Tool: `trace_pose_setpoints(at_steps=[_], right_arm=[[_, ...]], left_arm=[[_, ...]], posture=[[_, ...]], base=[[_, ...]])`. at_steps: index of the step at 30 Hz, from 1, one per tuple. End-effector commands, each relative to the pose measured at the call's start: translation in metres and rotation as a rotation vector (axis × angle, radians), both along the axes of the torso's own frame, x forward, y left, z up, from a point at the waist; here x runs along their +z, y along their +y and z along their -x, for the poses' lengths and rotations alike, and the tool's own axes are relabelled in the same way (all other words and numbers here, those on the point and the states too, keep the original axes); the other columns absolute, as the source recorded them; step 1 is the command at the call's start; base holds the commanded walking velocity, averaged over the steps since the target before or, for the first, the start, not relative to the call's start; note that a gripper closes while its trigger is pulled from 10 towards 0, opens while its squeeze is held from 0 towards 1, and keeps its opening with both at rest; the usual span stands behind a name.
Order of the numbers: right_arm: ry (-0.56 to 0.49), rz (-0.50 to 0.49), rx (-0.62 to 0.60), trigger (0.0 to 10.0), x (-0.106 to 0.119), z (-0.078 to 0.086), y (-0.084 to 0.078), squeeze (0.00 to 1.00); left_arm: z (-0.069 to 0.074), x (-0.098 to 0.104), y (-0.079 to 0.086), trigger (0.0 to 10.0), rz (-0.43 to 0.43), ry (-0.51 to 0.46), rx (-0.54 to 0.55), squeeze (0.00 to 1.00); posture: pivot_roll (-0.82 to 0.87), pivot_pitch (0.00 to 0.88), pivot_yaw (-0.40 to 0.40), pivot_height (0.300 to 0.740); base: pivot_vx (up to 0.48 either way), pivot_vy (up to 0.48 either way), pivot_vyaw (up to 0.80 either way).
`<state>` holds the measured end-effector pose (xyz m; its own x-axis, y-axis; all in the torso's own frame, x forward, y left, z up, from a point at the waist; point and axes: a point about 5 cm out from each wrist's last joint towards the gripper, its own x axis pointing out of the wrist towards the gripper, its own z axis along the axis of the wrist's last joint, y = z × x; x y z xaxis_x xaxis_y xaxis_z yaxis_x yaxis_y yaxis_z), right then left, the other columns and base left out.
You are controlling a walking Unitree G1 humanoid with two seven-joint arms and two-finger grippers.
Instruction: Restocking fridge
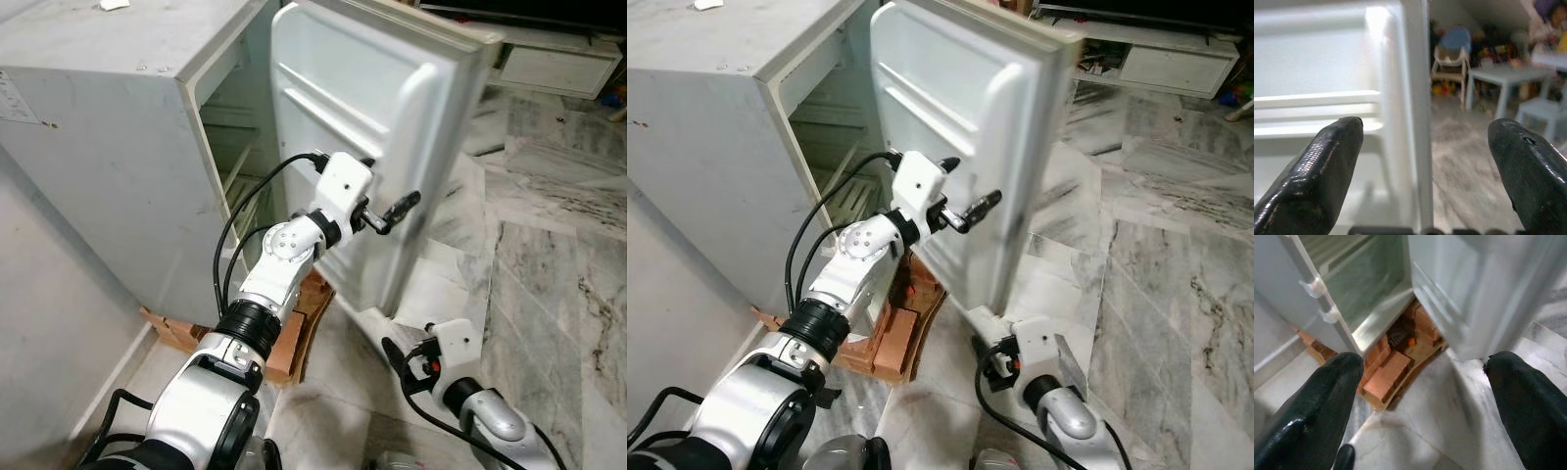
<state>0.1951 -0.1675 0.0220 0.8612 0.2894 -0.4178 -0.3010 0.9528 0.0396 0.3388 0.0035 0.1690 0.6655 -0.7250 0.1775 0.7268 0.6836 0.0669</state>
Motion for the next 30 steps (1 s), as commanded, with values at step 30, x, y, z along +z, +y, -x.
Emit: trace_pose_setpoints(at_steps=[30], right_arm=[[-0.314,0.115,-0.16,10.0,0.042,-0.062,-0.005,0.0]], left_arm=[[0.068,-0.097,0.119,10.0,-0.178,0.268,0.432,0.0]], posture=[[-0.08,0.0,0.076,0.74]], base=[[0.338,-0.163,0.0]])
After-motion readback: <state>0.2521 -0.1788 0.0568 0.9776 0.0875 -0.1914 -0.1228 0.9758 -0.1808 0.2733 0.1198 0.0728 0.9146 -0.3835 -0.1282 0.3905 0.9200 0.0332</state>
